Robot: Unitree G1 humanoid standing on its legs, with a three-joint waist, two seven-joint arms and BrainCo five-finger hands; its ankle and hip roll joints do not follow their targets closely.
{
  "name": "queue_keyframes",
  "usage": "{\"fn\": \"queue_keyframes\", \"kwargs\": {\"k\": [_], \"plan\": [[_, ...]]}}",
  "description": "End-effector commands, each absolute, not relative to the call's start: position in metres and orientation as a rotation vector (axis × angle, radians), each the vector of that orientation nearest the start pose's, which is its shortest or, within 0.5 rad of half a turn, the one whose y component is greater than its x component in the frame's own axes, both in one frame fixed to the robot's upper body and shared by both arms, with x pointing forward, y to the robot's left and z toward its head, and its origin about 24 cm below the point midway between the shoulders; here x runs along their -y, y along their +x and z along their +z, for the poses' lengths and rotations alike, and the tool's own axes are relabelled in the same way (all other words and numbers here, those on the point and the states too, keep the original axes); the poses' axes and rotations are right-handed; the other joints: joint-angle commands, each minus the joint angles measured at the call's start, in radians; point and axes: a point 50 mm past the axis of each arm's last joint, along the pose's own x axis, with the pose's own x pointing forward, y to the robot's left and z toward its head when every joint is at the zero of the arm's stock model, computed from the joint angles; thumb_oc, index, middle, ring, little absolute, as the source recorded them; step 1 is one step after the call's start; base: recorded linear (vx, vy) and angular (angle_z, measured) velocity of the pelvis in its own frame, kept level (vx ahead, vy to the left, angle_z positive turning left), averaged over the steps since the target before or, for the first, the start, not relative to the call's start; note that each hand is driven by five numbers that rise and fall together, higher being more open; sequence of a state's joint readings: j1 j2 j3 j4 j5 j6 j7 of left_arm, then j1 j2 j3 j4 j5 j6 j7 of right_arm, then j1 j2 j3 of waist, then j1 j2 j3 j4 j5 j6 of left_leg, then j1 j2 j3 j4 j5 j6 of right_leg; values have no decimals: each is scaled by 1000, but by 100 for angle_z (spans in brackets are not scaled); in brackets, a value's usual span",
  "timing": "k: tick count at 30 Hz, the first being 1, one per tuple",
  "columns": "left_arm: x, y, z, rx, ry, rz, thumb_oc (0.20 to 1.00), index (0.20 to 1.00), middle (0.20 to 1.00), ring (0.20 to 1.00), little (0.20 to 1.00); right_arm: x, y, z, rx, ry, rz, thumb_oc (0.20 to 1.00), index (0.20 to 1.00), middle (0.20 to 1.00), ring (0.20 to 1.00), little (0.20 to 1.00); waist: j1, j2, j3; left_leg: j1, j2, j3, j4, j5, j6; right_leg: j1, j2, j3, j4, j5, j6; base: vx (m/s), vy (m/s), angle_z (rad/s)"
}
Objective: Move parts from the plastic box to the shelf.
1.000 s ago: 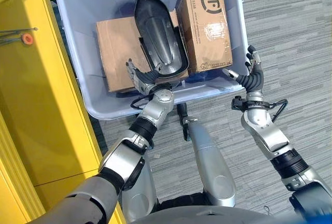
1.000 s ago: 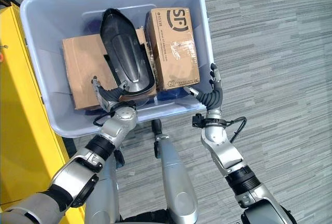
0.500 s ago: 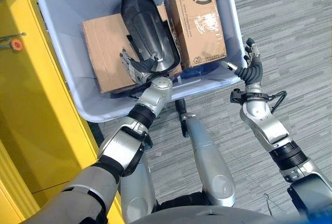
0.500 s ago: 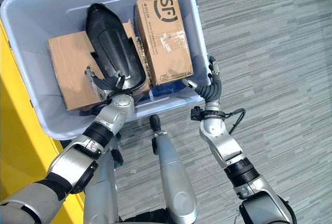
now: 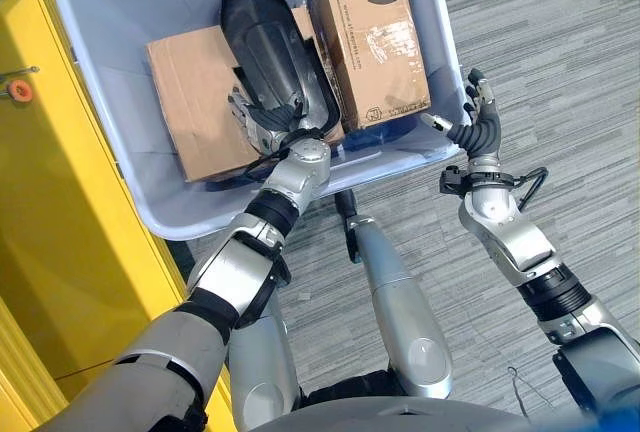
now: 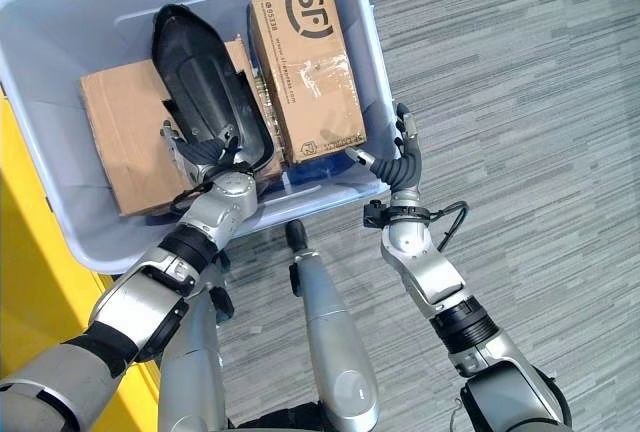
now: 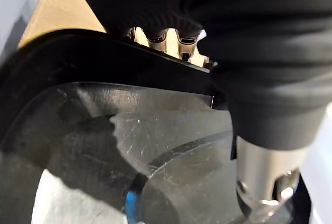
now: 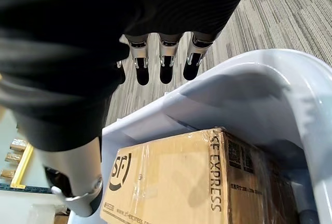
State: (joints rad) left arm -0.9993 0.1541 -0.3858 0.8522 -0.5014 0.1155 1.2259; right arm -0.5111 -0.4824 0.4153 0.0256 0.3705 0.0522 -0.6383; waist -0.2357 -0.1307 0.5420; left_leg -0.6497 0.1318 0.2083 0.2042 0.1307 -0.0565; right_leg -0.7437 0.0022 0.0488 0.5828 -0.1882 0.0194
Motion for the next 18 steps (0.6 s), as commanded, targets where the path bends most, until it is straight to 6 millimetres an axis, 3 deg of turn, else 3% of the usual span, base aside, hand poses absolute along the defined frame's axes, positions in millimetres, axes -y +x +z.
{"fn": "queue_keyframes", "kwargs": {"k": [1, 8, 18], "plan": [[-125, 384, 105, -306, 11, 776, 1000, 1000, 1000, 1000, 1000, 148, 317, 164, 356, -92, -207, 1000, 1000, 1000, 1000, 1000, -21, -33, -22, -32, -19, -20, 103, -131, -34, 34, 41, -101, -37, -41, -3, 0, 0, 0], [-138, 380, 88, -399, 15, 803, 1000, 1000, 1000, 1000, 1000, 152, 317, 163, 347, -96, -224, 1000, 1000, 1000, 1000, 1000, -19, -35, -22, -54, -17, -25, 118, -130, -38, 19, 41, -103, -29, -44, -5, 4, -12, -1], [-146, 383, 77, -446, -41, 662, 1000, 1000, 1000, 1000, 1000, 159, 315, 160, 324, -173, -235, 1000, 1000, 1000, 1000, 1000, -23, -36, -22, -60, -16, -29, 131, -135, -36, 14, 45, -99, -11, -55, -10, 2, -8, -1]]}}
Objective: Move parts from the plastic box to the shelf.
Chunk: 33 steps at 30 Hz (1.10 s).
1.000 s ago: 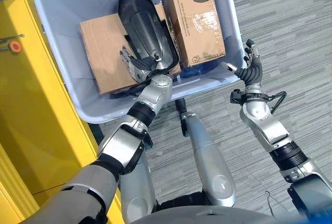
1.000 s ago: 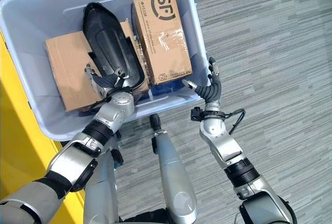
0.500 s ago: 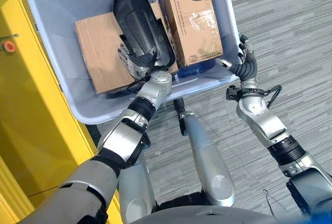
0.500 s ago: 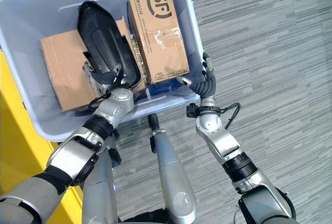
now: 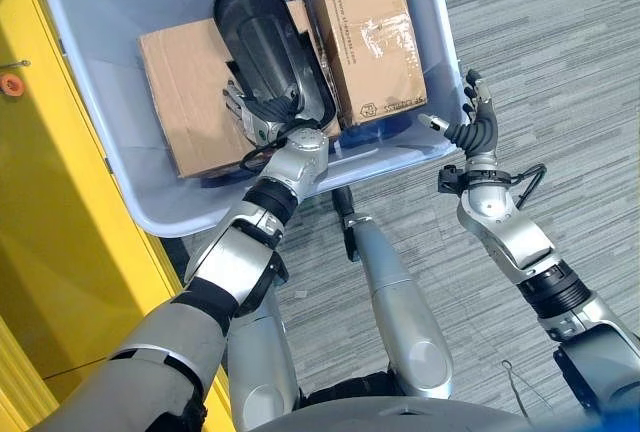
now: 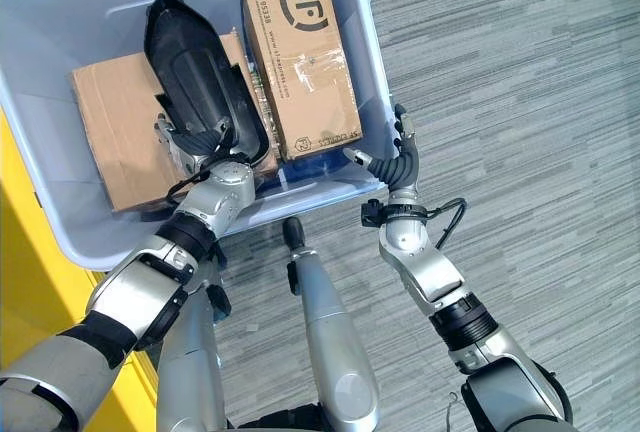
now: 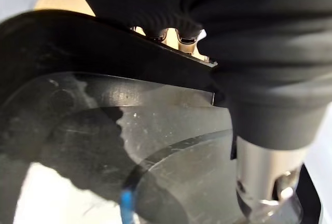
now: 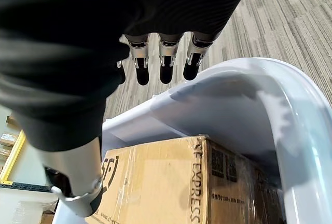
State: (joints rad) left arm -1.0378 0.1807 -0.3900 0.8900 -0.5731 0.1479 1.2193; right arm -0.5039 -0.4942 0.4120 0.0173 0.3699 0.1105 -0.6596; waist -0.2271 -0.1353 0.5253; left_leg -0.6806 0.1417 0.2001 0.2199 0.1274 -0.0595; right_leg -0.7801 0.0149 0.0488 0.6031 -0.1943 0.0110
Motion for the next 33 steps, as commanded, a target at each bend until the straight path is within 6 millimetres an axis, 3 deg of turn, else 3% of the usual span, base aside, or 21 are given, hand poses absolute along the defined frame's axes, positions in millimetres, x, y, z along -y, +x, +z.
{"fn": "queue_keyframes", "kwargs": {"k": [1, 4, 9, 17, 18, 19, 21, 24, 25, 27, 33], "plan": [[-147, 383, 75, -449, -44, 654, 1000, 1000, 1000, 1000, 1000, 160, 315, 160, 320, -180, -239, 1000, 1000, 1000, 1000, 1000, -31, -31, -5, -31, -26, -22, 118, -133, -34, 49, 32, -99, -30, -49, -2, 44, -6, 2], [-149, 380, 68, -441, -17, 608, 1000, 1000, 1000, 1000, 1000, 167, 314, 156, 312, -223, -247, 1000, 1000, 1000, 1000, 1000, -29, -28, -5, -26, -24, -23, 123, -138, -29, 56, 30, -101, -25, -53, -3, 27, 7, 0], [-158, 376, 56, -496, -161, 598, 1000, 1000, 1000, 1000, 1000, 180, 313, 150, 285, -229, -290, 1000, 1000, 1000, 1000, 1000, -29, -27, -5, -26, -24, -21, 125, -141, -28, 53, 32, -104, -23, -55, -6, 10, 4, -2], [-159, 379, 60, -458, -252, 573, 1000, 1000, 1000, 1000, 1000, 182, 308, 152, 298, -215, -290, 1000, 1000, 1000, 1000, 1000, -33, -37, -5, -52, -14, -17, 148, -147, -25, 30, 34, -102, -13, -58, -13, -2, 5, -5], [-160, 380, 62, -445, -228, 559, 561, 561, 561, 561, 561, 182, 308, 151, 292, -206, -299, 1000, 1000, 1000, 1000, 1000, -33, -38, -5, -57, -12, -16, 146, -146, -25, 23, 36, -102, -14, -57, -14, -17, 4, -4], [-160, 380, 62, -442, -220, 559, 542, 542, 542, 542, 542, 182, 308, 151, 290, -201, -301, 1000, 1000, 1000, 1000, 1000, -32, -38, -5, -58, -12, -16, 146, -145, -25, 21, 36, -102, -14, -56, -14, 0, 0, 0], [-159, 380, 63, -429, -214, 546, 363, 363, 363, 363, 363, 184, 308, 150, 289, -168, -310, 1000, 1000, 1000, 1000, 1000, -31, -36, -5, -66, -12, -18, 147, -143, -24, 13, 37, -102, -11, -55, -15, 0, 0, 0], [-157, 380, 62, -431, -223, 526, 335, 335, 335, 335, 335, 183, 305, 157, 343, -171, -304, 1000, 1000, 1000, 1000, 1000, -29, -35, -5, -76, -15, -20, 145, -140, -24, -2, 39, -103, -11, -50, -15, 0, 0, 0], [-155, 379, 61, -439, -221, 522, 266, 266, 266, 266, 266, 181, 305, 160, 352, -172, -305, 1000, 1000, 1000, 1000, 1000, -29, -35, -5, -79, -15, -20, 146, -140, -24, -5, 39, -103, -10, -51, -14, -12, 4, -4], [-153, 379, 60, -445, -214, 519, 200, 200, 200, 200, 200, 180, 305, 163, 357, -173, -310, 1000, 1000, 1000, 1000, 1000, -28, -36, -5, -83, -15, -20, 144, -138, -25, -8, 40, -104, -12, -49, -14, -5, -1, -2], [-150, 379, 59, -477, -178, 511, 200, 200, 200, 200, 200, 180, 307, 167, 366, -168, -319, 1000, 1000, 1000, 1000, 1000, -28, -41, -5, -105, -15, -17, 141, -130, -27, -35, 44, -106, -10, -42, -15, -3, -6, 7]]}}
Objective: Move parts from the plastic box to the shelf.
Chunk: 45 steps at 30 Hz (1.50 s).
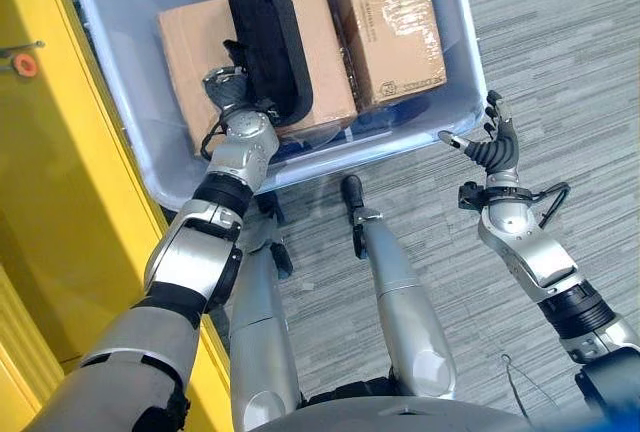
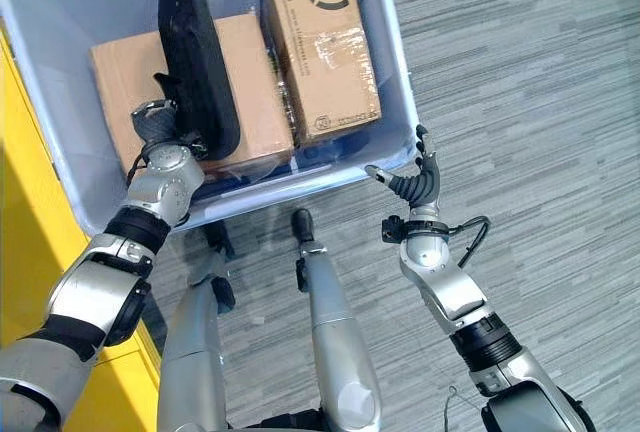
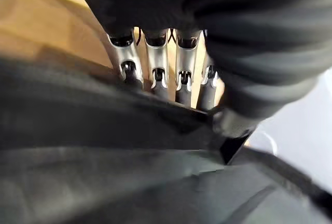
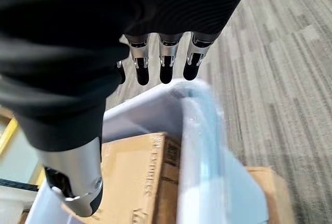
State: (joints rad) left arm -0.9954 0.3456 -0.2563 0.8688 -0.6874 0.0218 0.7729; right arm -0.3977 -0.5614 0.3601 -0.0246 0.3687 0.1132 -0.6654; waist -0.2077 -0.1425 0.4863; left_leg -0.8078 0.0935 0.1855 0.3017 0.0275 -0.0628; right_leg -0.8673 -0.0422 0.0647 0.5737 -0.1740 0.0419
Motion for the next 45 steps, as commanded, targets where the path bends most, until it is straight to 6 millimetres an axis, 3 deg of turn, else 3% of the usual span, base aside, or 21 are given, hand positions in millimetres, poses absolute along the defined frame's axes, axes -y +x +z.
{"fn": "queue_keyframes", "kwargs": {"k": [1, 11, 20, 21, 22, 23, 29, 33, 45], "plan": [[-150, 379, 59, -478, -176, 509, 200, 200, 200, 200, 200, 180, 307, 168, 367, -168, -319, 1000, 1000, 1000, 1000, 1000, -48, -34, 34, 16, 34, -2, 59, -28, -24, 45, 102, -123, 18, -60, -47, -15, -19, 4], [-149, 380, 60, -481, -151, 509, 200, 200, 200, 200, 200, 179, 309, 168, 365, -166, -339, 1000, 1000, 1000, 1000, 1000, -45, -37, 34, -55, 41, -6, 85, -27, -27, -29, 104, -133, 29, -48, -47, -17, -27, 1], [-147, 386, 78, -373, -124, 498, 200, 200, 200, 200, 200, 177, 310, 166, 366, -155, -324, 1000, 1000, 1000, 1000, 1000, -46, -32, 34, -56, 38, -7, 80, -25, -27, -37, 106, -127, 32, -44, -42, -21, -10, -4], [-146, 387, 80, -363, -124, 492, 498, 498, 498, 498, 498, 177, 310, 166, 367, -153, -323, 1000, 1000, 1000, 1000, 1000, -45, -29, 34, -48, 37, -6, 70, -23, -28, -30, 106, -126, 26, -41, -41, 0, 0, 0], [-146, 387, 80, -359, -117, 493, 664, 664, 664, 664, 664, 176, 310, 165, 365, -152, -322, 1000, 1000, 1000, 1000, 1000, -45, -28, 34, -44, 36, -6, 66, -22, -28, -28, 105, -124, 23, -41, -40, 0, 0, 0], [-145, 387, 81, -349, -101, 490, 1000, 1000, 1000, 1000, 1000, 176, 311, 165, 364, -154, -320, 1000, 1000, 1000, 1000, 1000, -45, -25, 34, -39, 35, -7, 65, -21, -30, -23, 105, -123, 23, -41, -40, 0, 0, 0], [-140, 388, 96, -203, -158, 519, 1000, 1000, 1000, 1000, 1000, 175, 308, 162, 356, -150, -303, 1000, 1000, 1000, 1000, 1000, -44, -14, 34, -14, 30, -6, 52, -17, -30, 1, 105, -114, 18, -43, -42, 0, 0, 0], [-128, 378, 103, -84, -267, 583, 1000, 1000, 1000, 1000, 1000, 170, 304, 153, 355, -141, -314, 1000, 1000, 1000, 1000, 1000, -31, 2, 34, 10, 18, -14, 23, -13, -27, 28, 103, -108, -6, -41, -39, -2, -5, 2], [-105, 357, 98, 15, -128, 615, 1000, 1000, 1000, 1000, 1000, 168, 298, 140, 337, -101, -334, 1000, 1000, 1000, 1000, 1000, 2, 4, 34, 37, 7, -31, -22, -4, -22, 62, 101, -113, -49, -25, -33, -1, -33, 3]]}}
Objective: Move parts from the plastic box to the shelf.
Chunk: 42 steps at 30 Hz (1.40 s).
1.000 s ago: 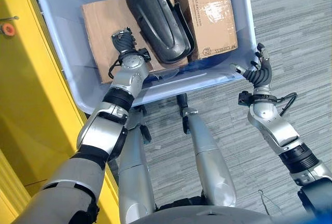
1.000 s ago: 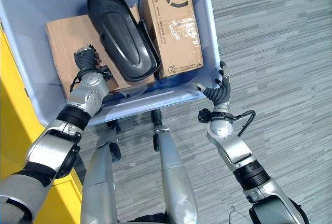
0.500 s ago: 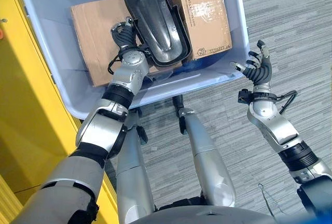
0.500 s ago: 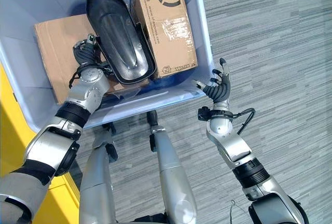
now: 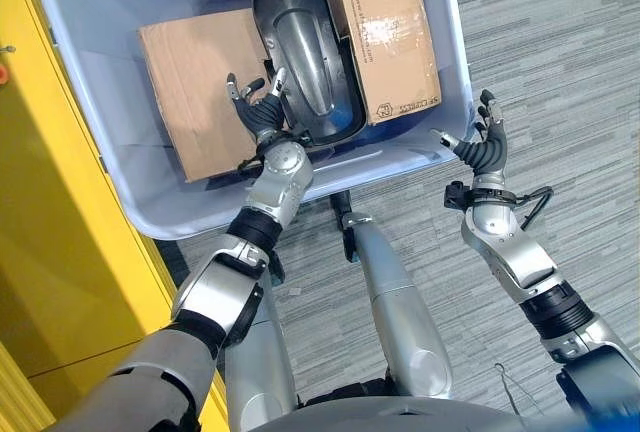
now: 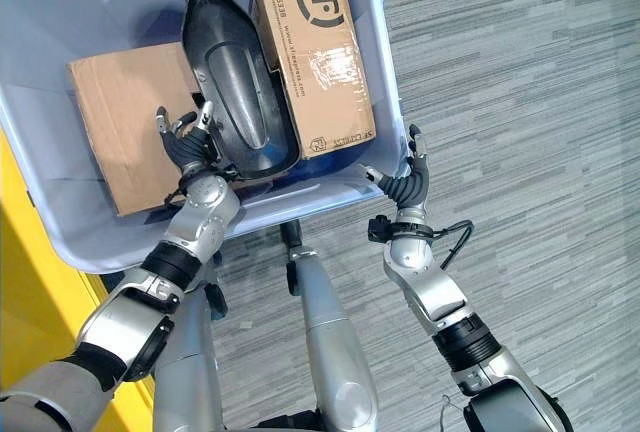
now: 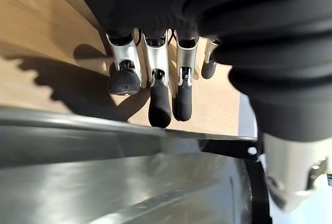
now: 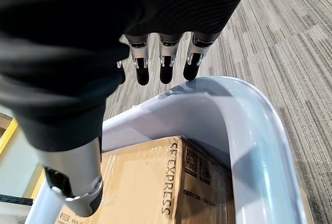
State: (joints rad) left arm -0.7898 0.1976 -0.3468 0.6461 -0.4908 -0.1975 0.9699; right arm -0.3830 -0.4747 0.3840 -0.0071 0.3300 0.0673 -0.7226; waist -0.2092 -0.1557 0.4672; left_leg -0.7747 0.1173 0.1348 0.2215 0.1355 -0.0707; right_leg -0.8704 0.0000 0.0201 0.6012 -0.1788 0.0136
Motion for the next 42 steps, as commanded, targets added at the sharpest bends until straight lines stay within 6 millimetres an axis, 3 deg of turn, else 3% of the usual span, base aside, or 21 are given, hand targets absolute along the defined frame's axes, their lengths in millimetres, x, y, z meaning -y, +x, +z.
{"fn": "queue_keyframes", "kwargs": {"k": [1, 13, 19, 29, 34, 42], "plan": [[-105, 357, 97, 15, -127, 615, 1000, 1000, 1000, 1000, 1000, 168, 298, 140, 338, -100, -334, 1000, 1000, 1000, 1000, 1000, 4, 17, 53, 4, -17, 19, 58, -112, -14, 65, 58, -69, -77, -20, -4, -3, -36, 6], [-94, 357, 83, -126, 41, 609, 1000, 1000, 1000, 1000, 1000, 165, 300, 137, 321, -88, -317, 1000, 1000, 1000, 1000, 1000, -6, 1, 53, 5, -11, 25, 54, -111, -14, 63, 56, -71, -84, -11, -1, 0, -5, 1], [-106, 362, 81, -230, 93, 740, 1000, 1000, 1000, 1000, 1000, 161, 305, 140, 306, -80, -294, 1000, 1000, 1000, 1000, 1000, -22, -21, 53, 1, -1, 29, 78, -116, -17, 56, 58, -70, -70, -13, -3, 4, -6, 0], [-115, 370, 85, -351, 89, 804, 1000, 1000, 1000, 1000, 1000, 157, 311, 145, 290, -82, -287, 1000, 1000, 1000, 1000, 1000, -39, -37, 53, -4, 8, 30, 107, -126, -19, 49, 60, -70, -59, -12, -7, 13, -23, 0], [-128, 368, 78, -431, 171, 886, 1000, 1000, 1000, 1000, 1000, 155, 313, 148, 280, -76, -284, 1000, 1000, 1000, 1000, 1000, -43, -44, 53, -16, 14, 29, 123, -130, -21, 38, 60, -69, -49, -18, -10, 11, -37, -1], [-131, 364, 67, -487, 299, 883, 1000, 1000, 1000, 1000, 1000, 152, 315, 151, 282, -65, -270, 1000, 1000, 1000, 1000, 1000, -47, -48, 53, -29, 17, 28, 131, -130, -21, 25, 65, -68, -47, -15, -13, 5, -37, -3]]}}
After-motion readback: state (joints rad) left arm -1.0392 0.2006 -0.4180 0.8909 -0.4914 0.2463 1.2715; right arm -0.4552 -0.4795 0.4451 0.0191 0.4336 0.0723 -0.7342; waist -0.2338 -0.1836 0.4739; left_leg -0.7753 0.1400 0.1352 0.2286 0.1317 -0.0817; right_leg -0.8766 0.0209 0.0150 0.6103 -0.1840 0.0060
